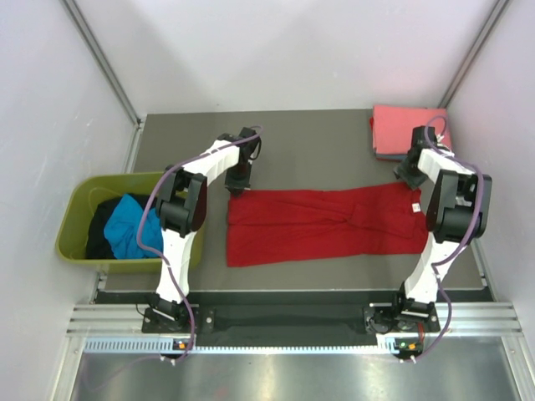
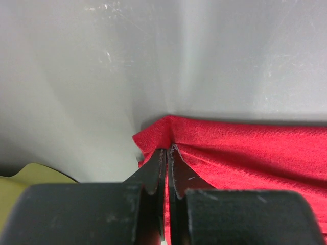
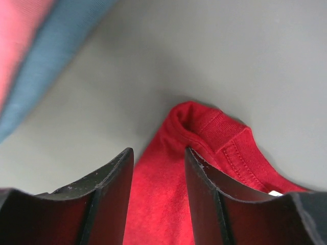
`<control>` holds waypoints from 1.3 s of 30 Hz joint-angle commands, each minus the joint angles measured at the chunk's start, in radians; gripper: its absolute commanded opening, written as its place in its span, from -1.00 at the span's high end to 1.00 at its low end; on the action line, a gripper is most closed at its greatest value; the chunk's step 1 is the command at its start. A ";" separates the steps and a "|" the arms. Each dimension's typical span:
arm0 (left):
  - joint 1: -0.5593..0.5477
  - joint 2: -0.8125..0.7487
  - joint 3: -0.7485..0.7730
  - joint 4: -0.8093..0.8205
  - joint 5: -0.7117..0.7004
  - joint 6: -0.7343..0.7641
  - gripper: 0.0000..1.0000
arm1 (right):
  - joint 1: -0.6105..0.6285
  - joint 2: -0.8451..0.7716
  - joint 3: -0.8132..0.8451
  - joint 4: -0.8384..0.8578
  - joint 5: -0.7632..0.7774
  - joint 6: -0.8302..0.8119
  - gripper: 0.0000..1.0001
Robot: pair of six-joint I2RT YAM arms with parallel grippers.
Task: Fold and stack the t-shirts
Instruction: Fold the tshirt
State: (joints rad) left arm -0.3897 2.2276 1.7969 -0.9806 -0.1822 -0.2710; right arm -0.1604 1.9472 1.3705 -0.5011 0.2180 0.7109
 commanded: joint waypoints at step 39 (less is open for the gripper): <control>-0.035 -0.318 -0.355 -0.148 -0.109 -0.160 1.00 | 0.413 0.441 0.444 0.358 -0.213 0.091 1.00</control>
State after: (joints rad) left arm -0.4206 1.9713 1.4582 -1.0988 -0.2970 -0.4187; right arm 0.1947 2.2967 1.7519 -0.2474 0.0856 0.7547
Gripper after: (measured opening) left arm 0.013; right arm 0.010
